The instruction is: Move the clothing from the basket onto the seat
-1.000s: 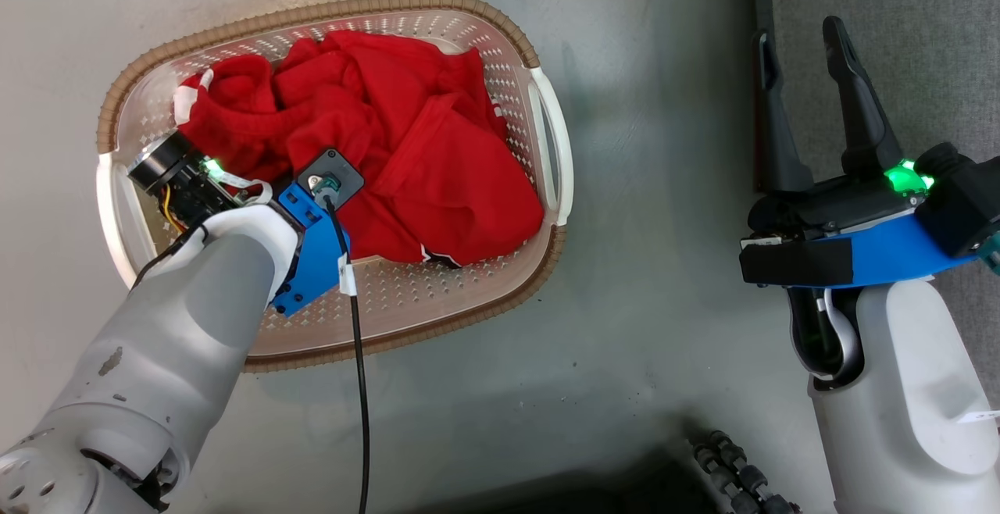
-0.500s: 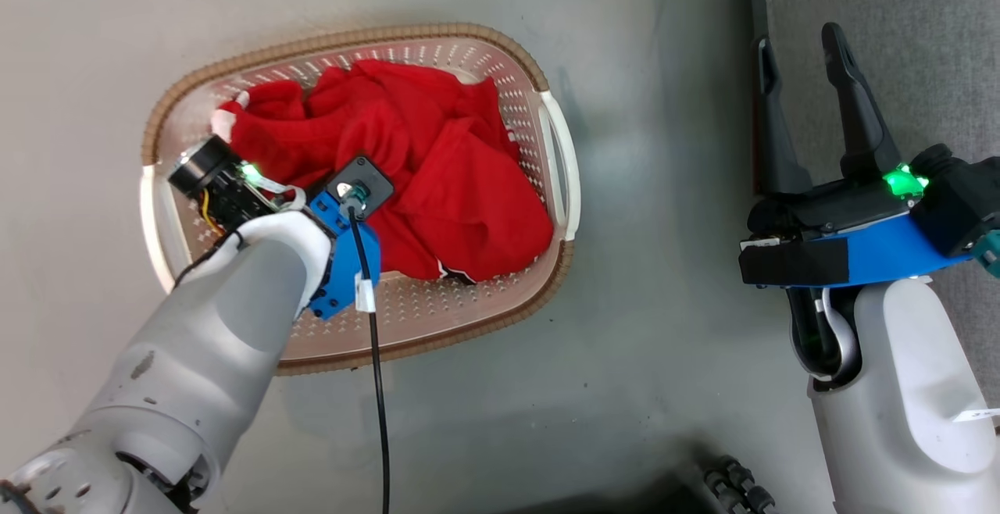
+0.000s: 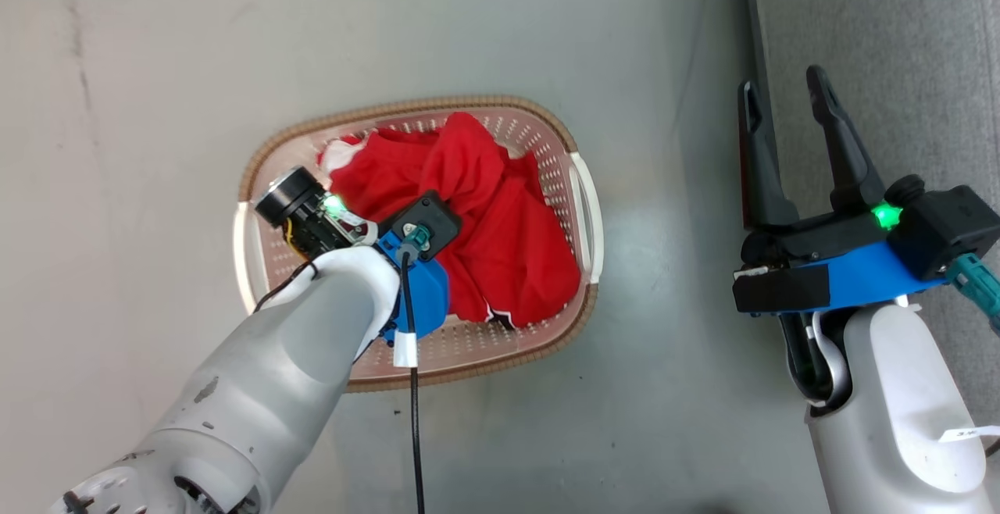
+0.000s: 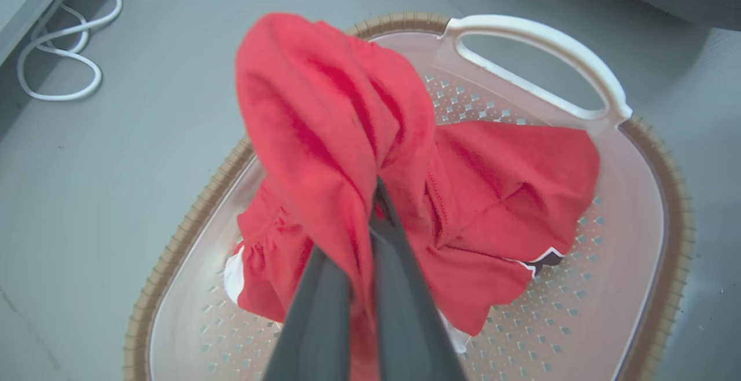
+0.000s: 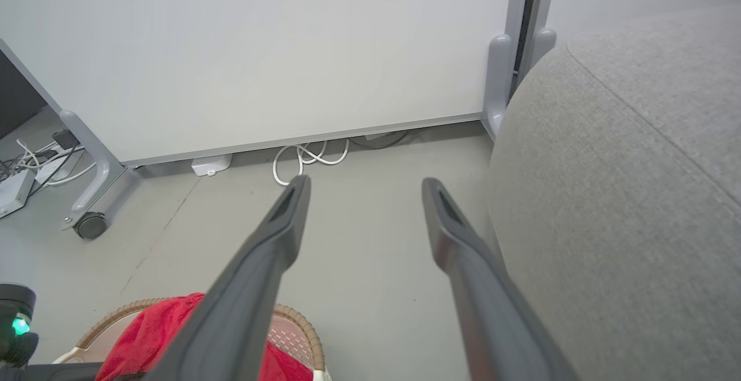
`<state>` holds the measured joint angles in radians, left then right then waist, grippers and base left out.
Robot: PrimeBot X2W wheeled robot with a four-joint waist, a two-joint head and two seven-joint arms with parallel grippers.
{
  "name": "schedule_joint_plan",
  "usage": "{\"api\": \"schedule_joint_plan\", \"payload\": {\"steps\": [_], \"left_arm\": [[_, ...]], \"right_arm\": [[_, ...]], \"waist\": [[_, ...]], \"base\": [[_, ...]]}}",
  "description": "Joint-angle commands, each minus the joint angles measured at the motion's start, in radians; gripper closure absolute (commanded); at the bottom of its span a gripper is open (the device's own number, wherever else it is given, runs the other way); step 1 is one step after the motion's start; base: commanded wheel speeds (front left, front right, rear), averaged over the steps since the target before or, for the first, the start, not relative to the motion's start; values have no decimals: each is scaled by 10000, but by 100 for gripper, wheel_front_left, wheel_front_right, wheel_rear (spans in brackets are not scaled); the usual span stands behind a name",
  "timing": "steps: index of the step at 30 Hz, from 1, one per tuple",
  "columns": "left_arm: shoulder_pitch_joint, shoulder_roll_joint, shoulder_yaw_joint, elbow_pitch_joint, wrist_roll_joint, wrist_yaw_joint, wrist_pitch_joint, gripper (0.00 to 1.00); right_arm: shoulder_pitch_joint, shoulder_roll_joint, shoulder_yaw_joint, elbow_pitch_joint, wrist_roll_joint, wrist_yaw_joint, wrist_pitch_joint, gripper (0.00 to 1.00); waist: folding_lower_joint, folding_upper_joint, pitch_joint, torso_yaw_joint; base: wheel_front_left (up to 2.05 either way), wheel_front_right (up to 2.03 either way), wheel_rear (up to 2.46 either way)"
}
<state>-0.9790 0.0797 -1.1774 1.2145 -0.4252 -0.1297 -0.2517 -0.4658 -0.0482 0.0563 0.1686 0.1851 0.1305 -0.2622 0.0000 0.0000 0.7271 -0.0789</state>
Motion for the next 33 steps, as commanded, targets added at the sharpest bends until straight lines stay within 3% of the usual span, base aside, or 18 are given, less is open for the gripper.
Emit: {"api": "schedule_joint_plan", "payload": {"steps": [1, 9, 23, 33], "left_arm": [[26, -62, -64, -126, -11, -11, -94, 100], [423, -17, 602, -1269, -359, 113, -144, 100], [1460, 396, 2444, -4087, 125, 512, -151, 100], [1825, 352, 3543, -5412, 594, 424, -150, 100]], "right_arm": [[169, -39, -16, 24, -36, 4, -42, 0], [655, -39, -61, 221, -139, 4, -42, 0], [1675, -39, -201, 523, -94, 4, -42, 0], [2382, -39, -298, 705, -39, 5, -42, 0]], "waist": [[0, 0, -470, 232], [0, 0, -1587, 547], [0, 0, -3515, 883], [0, 0, -4819, 989]], "base": [[0, 0, 0], [0, 0, 0], [0, 0, 0], [0, 0, 0]]}}
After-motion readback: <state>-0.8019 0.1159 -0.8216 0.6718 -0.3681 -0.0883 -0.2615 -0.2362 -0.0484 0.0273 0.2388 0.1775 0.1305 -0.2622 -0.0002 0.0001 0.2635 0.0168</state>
